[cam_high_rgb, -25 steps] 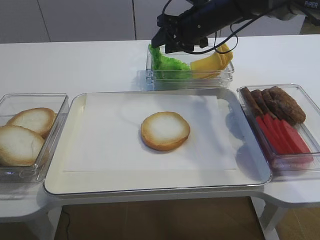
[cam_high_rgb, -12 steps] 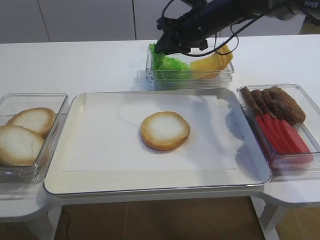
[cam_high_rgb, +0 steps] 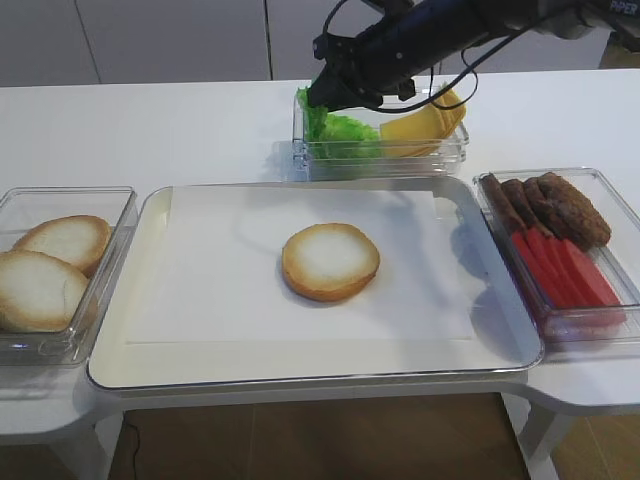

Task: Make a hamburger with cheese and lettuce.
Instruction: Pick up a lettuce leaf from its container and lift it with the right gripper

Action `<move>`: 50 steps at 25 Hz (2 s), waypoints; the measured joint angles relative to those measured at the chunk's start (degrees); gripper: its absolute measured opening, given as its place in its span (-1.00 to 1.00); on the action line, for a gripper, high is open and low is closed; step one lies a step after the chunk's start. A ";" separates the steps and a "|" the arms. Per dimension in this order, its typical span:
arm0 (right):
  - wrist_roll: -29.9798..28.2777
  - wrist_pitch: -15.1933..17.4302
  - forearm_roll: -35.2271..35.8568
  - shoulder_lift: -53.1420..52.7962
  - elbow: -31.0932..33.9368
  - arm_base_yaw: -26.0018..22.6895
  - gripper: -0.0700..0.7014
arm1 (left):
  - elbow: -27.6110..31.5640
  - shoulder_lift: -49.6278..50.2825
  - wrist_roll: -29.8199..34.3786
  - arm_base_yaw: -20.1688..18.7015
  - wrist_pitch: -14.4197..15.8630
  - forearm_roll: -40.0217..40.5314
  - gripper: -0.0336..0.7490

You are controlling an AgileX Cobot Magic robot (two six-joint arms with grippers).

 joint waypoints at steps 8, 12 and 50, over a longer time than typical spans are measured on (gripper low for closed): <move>0.24 1.11 -0.28 -0.09 0.00 -0.25 -0.20 | 0.00 0.00 0.00 0.00 0.00 0.00 0.30; 0.24 2.26 -0.28 -0.55 0.00 -1.52 -0.20 | 0.00 0.00 0.00 0.00 0.00 0.00 0.30; -3.69 3.79 5.86 -0.77 0.00 -3.09 -0.23 | 0.00 0.00 0.00 -0.08 0.00 0.00 0.30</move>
